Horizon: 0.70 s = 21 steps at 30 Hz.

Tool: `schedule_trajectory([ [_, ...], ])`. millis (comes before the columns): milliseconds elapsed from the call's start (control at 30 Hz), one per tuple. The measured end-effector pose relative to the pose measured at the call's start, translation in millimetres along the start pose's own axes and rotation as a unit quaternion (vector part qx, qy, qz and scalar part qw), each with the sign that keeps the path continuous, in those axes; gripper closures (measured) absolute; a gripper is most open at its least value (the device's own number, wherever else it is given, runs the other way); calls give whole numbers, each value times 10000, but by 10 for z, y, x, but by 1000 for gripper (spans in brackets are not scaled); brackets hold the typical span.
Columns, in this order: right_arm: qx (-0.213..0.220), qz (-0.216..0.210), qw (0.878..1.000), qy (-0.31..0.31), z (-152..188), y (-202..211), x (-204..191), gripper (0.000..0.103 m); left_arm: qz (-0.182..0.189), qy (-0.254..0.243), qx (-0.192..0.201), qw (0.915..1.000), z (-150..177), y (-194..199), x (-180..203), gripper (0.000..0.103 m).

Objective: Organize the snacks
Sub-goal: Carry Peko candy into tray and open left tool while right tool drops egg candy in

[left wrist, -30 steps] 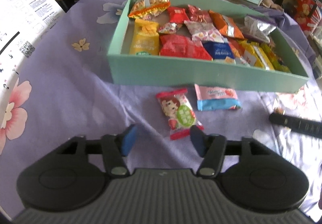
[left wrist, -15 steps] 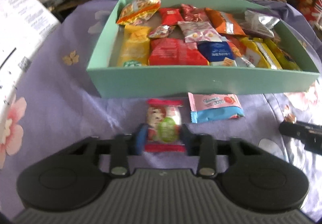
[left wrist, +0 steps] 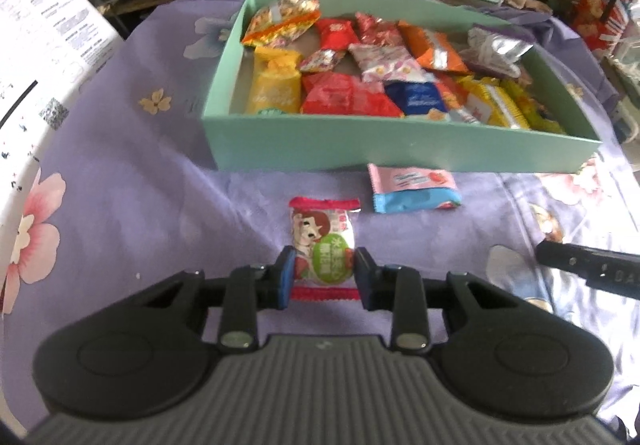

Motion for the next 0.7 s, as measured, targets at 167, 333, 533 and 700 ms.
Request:
schedule_trajectory([
  [167,172,-61,9998,-16,-43,168,-44,67,186,-29,262,9995,-93,243,48,72],
  [333,451,-199,9988,-19,-251,350,-115,67,297,-71,532,9981,-312,437,113,72],
  [533,755,-329,9966,19,-586,473,-233,67,352,-50,762,9965,-683,525,187,72],
  [700,852,-336,9957,126,-789,490,-311,67,350,-92,875,9955,-905,546,257,72],
])
Point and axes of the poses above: each gripper's, at about its wrist camera, not at the fingertips, and y roughly against the way its jaws point, x to its right, z to its underside, the point moved 5 cm from there along -y, roughly the way its jaws point, and after that the axes turned 13 degrees about -z, right-handed, at the moved point
